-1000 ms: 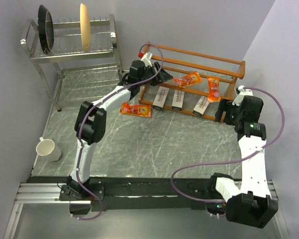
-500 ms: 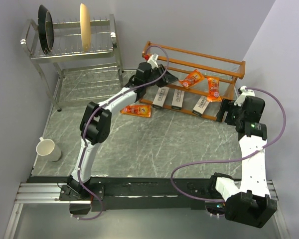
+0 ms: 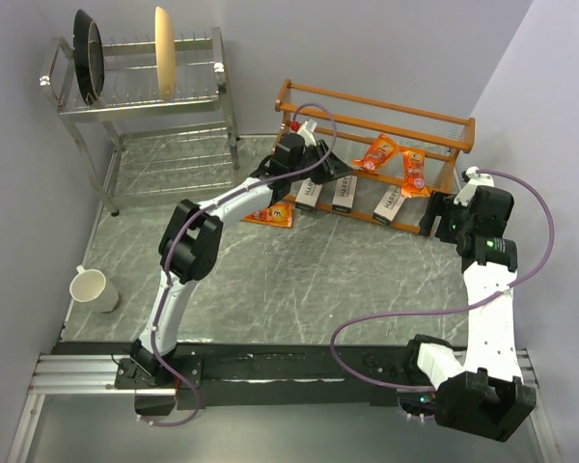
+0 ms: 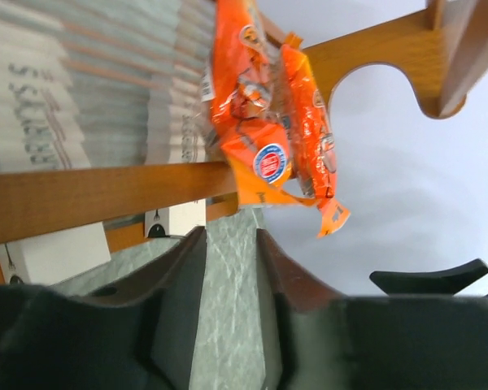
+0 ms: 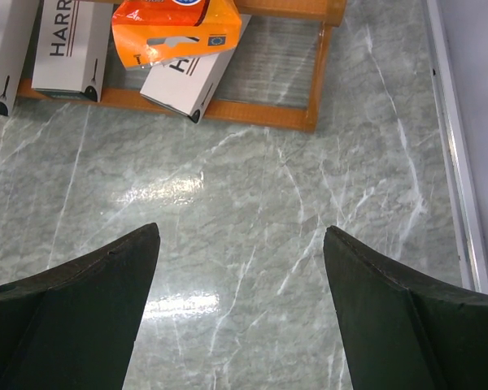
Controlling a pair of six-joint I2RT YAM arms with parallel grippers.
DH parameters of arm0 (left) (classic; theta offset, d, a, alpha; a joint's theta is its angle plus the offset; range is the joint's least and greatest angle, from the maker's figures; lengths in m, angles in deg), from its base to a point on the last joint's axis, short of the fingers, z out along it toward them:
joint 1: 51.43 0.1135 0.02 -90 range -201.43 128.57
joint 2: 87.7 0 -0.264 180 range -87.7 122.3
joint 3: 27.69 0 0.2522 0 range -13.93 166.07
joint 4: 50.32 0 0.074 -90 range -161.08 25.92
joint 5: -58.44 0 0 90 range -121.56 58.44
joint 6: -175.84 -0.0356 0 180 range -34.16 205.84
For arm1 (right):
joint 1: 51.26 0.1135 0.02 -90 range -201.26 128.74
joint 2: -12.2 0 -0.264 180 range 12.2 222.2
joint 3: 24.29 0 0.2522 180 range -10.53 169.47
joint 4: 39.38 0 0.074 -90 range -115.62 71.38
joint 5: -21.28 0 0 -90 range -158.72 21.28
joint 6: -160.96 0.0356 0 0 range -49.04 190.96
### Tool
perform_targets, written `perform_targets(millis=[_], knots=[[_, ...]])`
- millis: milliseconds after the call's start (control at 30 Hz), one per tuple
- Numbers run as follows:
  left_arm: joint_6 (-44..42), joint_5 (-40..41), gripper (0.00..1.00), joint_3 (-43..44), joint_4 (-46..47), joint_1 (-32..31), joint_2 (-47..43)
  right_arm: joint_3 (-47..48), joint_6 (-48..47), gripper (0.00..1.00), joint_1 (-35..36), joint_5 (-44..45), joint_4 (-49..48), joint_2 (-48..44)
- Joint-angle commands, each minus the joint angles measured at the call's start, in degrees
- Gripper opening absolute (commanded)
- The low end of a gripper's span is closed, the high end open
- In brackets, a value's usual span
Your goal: Place and organize the shaving razors onto the shelf
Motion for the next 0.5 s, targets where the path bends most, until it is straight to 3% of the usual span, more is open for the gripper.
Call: perform_targets(millis=[0, 67, 167, 467], knots=[[-0.5, 1.7, 0.46, -0.4, -2.6, 0.4, -4.7, -0.4, 0.7, 0.89, -0.6, -1.2, -2.1, -1.1], [-0.6, 0.8, 0.61, -0.8, -0.6, 0.9, -5.4, -0.4, 0.7, 0.89, -0.6, -1.7, -2.2, -1.3], [2.2, -2.3, 0.71, -1.1, 3.8, 1.7, -5.1, -0.9, 0.7, 0.89, -0.7, -2.0, -2.6, -1.0], [4.3, -2.5, 0.54, 2.9, 6.7, -0.1, -1.5, -0.1, 0.7, 0.89, -0.7, -1.8, -2.4, 0.2]])
